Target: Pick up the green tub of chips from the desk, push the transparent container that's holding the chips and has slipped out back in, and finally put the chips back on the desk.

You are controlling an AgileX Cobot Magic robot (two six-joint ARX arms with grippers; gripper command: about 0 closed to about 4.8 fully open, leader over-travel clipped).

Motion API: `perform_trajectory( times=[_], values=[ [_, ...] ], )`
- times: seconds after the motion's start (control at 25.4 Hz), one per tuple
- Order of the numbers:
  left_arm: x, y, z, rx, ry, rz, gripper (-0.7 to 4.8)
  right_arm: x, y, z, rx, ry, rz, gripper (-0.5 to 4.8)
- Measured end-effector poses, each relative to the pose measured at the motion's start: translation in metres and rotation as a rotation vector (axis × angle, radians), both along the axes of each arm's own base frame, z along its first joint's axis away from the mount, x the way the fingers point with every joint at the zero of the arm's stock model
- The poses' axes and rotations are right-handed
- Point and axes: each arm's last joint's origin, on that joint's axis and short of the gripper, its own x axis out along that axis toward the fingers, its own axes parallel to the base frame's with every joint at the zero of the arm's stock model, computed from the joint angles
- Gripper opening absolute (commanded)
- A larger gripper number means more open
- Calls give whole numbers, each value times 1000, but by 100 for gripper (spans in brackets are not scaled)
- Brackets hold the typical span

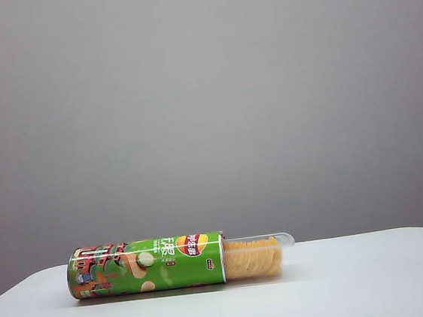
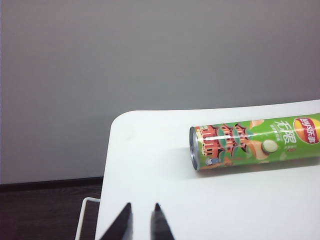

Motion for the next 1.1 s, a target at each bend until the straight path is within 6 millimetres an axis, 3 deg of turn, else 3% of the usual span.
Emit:
perform_trajectory(
  times=[0.12, 0.24, 0.32, 0.55, 0.83, 0.95, 1.1],
  values=[
    [-1, 0, 7, -35, -23, 8, 53, 0, 0, 0, 0, -1, 2, -3],
    [-4, 1, 31, -89, -114, 27, 53, -1, 0, 4, 10, 3, 5, -5],
    [-10, 3, 55, -115, -214, 48, 53, -3, -1, 19, 44, -39, -34, -5],
    [-12, 4, 90, -123, -242, 65, 53, -7, -4, 48, 73, -140, -95, -5],
    [23, -6, 135, 32, -143, -88, 54, 4, -3, 107, 73, -171, -129, -5],
    [45, -11, 157, 182, -133, -166, 59, 20, -1, 133, 26, -127, -103, -5],
    [66, -16, 165, 320, -114, -250, 60, 45, 2, 156, 24, -61, 0, -5]
  ],
)
